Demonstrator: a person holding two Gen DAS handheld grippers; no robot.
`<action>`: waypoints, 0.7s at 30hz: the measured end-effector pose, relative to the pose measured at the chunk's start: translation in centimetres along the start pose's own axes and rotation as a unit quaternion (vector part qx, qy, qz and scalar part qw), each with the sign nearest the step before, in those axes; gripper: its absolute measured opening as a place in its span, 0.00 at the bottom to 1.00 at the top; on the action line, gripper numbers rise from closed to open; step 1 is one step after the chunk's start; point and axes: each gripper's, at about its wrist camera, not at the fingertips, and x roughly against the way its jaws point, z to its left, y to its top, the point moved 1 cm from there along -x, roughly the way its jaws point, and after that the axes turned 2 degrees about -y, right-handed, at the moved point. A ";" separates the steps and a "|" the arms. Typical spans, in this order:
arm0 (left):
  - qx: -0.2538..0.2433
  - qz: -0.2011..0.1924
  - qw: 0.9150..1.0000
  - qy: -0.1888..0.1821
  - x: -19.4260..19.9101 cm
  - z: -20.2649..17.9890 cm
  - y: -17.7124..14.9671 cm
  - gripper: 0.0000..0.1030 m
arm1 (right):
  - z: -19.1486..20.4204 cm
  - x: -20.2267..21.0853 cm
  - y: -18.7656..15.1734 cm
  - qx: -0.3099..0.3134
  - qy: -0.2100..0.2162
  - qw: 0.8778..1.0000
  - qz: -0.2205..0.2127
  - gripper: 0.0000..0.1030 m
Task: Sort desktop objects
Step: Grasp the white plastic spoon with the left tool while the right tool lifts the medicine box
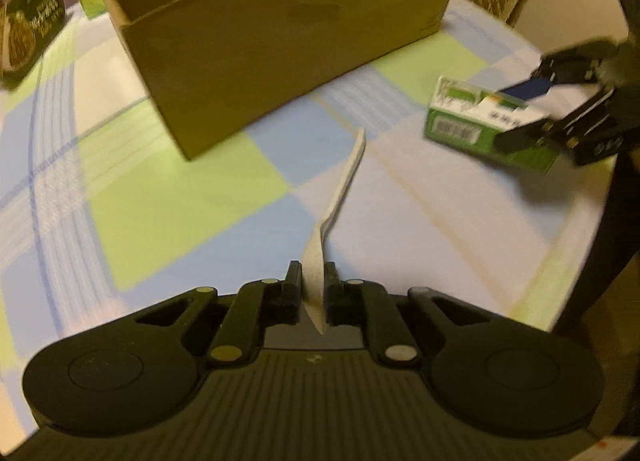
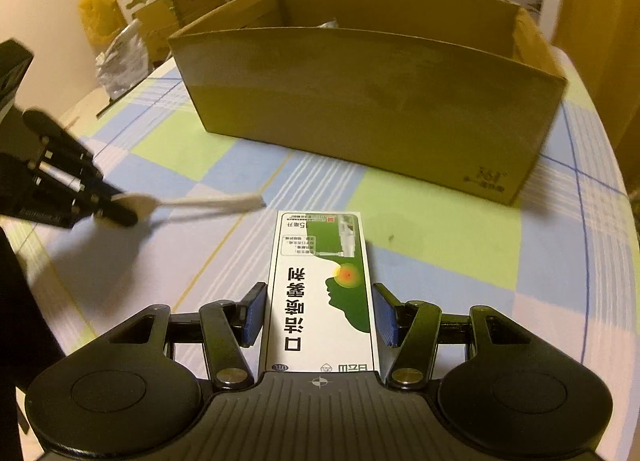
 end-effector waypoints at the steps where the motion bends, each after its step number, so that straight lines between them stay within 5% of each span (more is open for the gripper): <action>1: 0.008 -0.003 1.000 -0.005 0.0 -0.6 0.0 0.06 | -0.1 0.3 -0.3 -0.005 -0.002 1.000 -0.001 0.51; 7: 0.035 -0.016 0.999 -0.001 -0.6 -3.2 -0.3 0.11 | -0.4 1.7 -1.9 -0.027 -0.010 1.000 -0.006 0.51; 15: -0.024 -0.031 0.998 0.047 -0.5 -5.7 -0.9 0.41 | -1.1 2.4 -3.1 -0.053 -0.012 0.998 -0.012 0.51; 21: -0.028 -0.019 0.999 0.040 -1.4 -5.4 -1.2 0.41 | -1.0 2.2 -3.4 -0.061 -0.013 0.998 -0.015 0.51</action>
